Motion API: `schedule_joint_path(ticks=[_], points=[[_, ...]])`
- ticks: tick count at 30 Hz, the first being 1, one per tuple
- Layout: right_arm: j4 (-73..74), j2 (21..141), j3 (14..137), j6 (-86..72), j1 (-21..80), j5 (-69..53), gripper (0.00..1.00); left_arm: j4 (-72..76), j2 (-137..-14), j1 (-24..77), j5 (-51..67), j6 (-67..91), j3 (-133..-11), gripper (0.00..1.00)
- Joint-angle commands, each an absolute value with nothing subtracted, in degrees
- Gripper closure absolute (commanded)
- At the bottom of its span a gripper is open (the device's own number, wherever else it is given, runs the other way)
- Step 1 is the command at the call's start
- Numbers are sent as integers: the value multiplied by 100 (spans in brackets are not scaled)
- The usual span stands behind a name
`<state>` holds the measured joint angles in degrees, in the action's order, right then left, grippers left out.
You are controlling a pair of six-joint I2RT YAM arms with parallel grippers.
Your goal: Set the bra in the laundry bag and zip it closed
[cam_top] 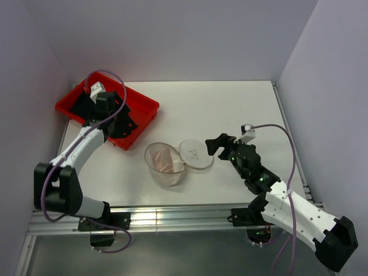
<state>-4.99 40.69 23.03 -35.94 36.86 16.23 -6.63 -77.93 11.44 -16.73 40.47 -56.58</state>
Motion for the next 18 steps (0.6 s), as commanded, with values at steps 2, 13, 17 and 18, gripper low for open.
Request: schedule_joint_path(ticks=[2, 13, 17, 18], points=[[-703, 3709, 2189, -3349, 3656, 1714, 3, -589, -8699, 888, -1969, 3306, -6590, 28], [-808, 3472, 2136, -3278, 3647, 1415, 4, -1362, -10862, 527, -1169, 1389, -8199, 27], [-844, 3638, 2197, -3270, 3647, 1292, 4, -1626, -11284, 475, -1222, 1100, -8595, 30], [-861, 3673, 2197, -3261, 3647, 1283, 4, -1739, -11363, 475, -1222, 1064, -8648, 32]])
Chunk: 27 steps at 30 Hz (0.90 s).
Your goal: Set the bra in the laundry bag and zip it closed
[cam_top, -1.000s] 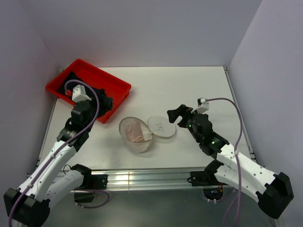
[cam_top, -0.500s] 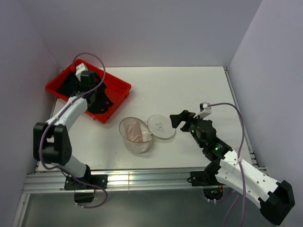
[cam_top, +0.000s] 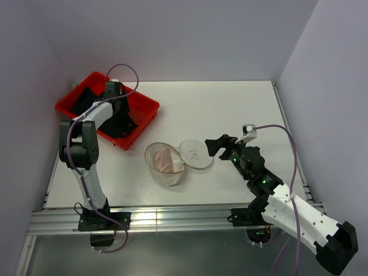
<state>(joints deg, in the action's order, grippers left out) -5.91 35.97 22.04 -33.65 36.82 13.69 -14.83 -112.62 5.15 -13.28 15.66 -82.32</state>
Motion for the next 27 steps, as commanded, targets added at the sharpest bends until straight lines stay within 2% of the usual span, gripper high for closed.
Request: schedule_joint_path(ticks=[1, 2, 5, 6, 7, 17, 24, 27], points=[[-870, 3683, 2197, -3269, 3647, 1275, 4, -1784, -11434, 475, -1291, 1046, -8701, 35], [-870, 3700, 2197, -3287, 3639, 1283, 4, -1810, -11565, 466, -1292, 976, -8753, 40], [-870, 3665, 2180, -3296, 3647, 1379, 4, -1872, -11750, 466, -1467, 940, -8815, 77], [-879, 3674, 2180, -3296, 3647, 1389, 4, -1855, -11760, 466, -1503, 940, -8807, 93], [-879, 3691, 2197, -3287, 3647, 1397, 4, -1820, -11742, 466, -1555, 940, -8772, 99], [-1037, 3946, 2268, -3366, 3647, 1151, 4, -1222, -10601, 466, -1767, 1159, -8499, 100], [-1028, 3911, 2285, -3401, 3647, 1134, 4, -1046, -9537, 510, -1021, 1792, -8938, 100], [-984, 3832, 2311, -3401, 3647, 1204, 4, -1116, -9255, 913, -887, 1758, -9394, 100]])
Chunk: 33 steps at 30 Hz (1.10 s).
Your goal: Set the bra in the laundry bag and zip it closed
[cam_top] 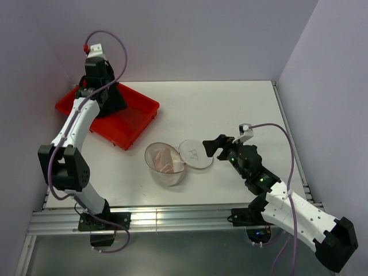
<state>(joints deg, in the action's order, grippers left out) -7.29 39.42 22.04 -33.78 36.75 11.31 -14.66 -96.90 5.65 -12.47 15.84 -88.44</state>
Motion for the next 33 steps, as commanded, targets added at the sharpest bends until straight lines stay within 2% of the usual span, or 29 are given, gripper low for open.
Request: schedule_joint_path(ticks=[1, 6, 9, 12, 14, 15, 16, 17, 18, 20, 24, 26, 28, 29, 30, 32, 33], points=[[-958, 3806, 2320, -3410, 3647, 1248, 4, -1142, -9194, 1071, -931, 1723, -9657, 100], [-809, 3481, 2417, -3428, 3647, 1275, 4, -1186, -9421, 2222, -730, 1775, -10808, 100], [-581, 3235, 2496, -3393, 3647, 1336, 4, -1432, -10122, 2627, -423, 2003, -12107, 100], [-352, 2945, 2540, -3349, 3647, 1458, 4, -1354, -10466, 2935, -115, 2188, -12331, 100], [-142, 2761, 2584, -3296, 3647, 1529, 4, -1075, -10520, 3128, -36, 2346, -12060, 100], [-80, 2699, 2593, -3287, 3647, 1590, 4, -968, -10555, 3181, 95, 2408, -11693, 97], [-44, 2655, 2601, -3244, 3647, 1617, 4, -897, -10582, 3251, 158, 2530, -11533, 86], [87, 2559, 2602, -3226, 3647, 1652, 4, -827, -10634, 3287, 315, 2592, -11375, 54], [123, 2532, 2610, -3217, 3647, 1696, 4, -904, -10791, 3313, 369, 2628, -11277, 42], [289, 2557, 2663, -3173, 3647, 1749, 4, -1115, -10915, 3375, 212, 2750, -11154, 25], [544, 2838, 2768, -3111, 3647, 2003, 7, -705, -10488, 3384, 140, 3154, -10016, 14], [632, 3023, 2821, -3015, 3647, 2223, 16, -256, -10188, 3393, 237, 3462, -9565, 12], [685, 3215, 2883, -2971, 3630, 2329, 31, 251, -9635, 3480, 229, 3612, -8809, 12], [729, 3304, 2952, -2945, 3621, 2364, 39, 394, -9424, 3524, 194, 3647, -8528, 13], [764, 3392, 3005, -2927, 3612, 2373, 52, 517, -9030, 3585, 150, 3665, -7986, 13], [774, 3734, 3146, -2866, 3551, 2338, 65, 850, -8642, 3805, 53, 3665, -7473, 15], [791, 3892, 3199, -2839, 3516, 2320, 75, 905, -8309, 3893, 35, 3648, -7053, 15]])
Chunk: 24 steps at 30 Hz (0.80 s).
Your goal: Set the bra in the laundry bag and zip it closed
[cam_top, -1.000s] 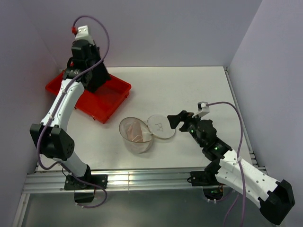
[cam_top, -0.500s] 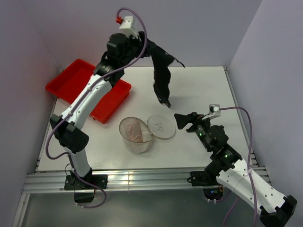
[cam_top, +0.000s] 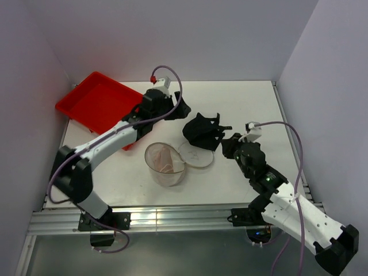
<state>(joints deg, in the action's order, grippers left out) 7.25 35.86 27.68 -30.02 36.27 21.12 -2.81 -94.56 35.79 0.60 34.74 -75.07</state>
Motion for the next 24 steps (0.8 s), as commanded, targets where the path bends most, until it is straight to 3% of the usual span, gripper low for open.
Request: schedule_joint_path(ticks=[1, 3, 6, 13, 17, 18, 24], points=[[808, 4041, 3251, -2830, 3455, 2268, 80, 931, -8158, 4076, 35, 3595, -6875, 15], [773, 4490, 3374, -2769, 3226, 1962, 87, 906, -7711, 4262, -298, 3507, -6436, 16], [660, 5017, 3515, -2716, 2911, 1540, 85, 827, -7122, 4587, -623, 3340, -6031, 16], [27, 6124, 3603, -2786, 2856, 565, 39, 713, -5942, 4939, -730, 3287, -5283, 16], [-288, 6793, 3981, -2795, 2856, 115, 36, 572, -5459, 4975, -695, 3384, -4861, 16], [-325, 6951, 4042, -2986, 2848, 201, 28, 536, -5293, 4975, -686, 3401, -4704, 16], [-1063, 8234, 4455, -3874, 2233, 212, 8, 369, -4730, 5001, -721, 3489, -4167, 16]])
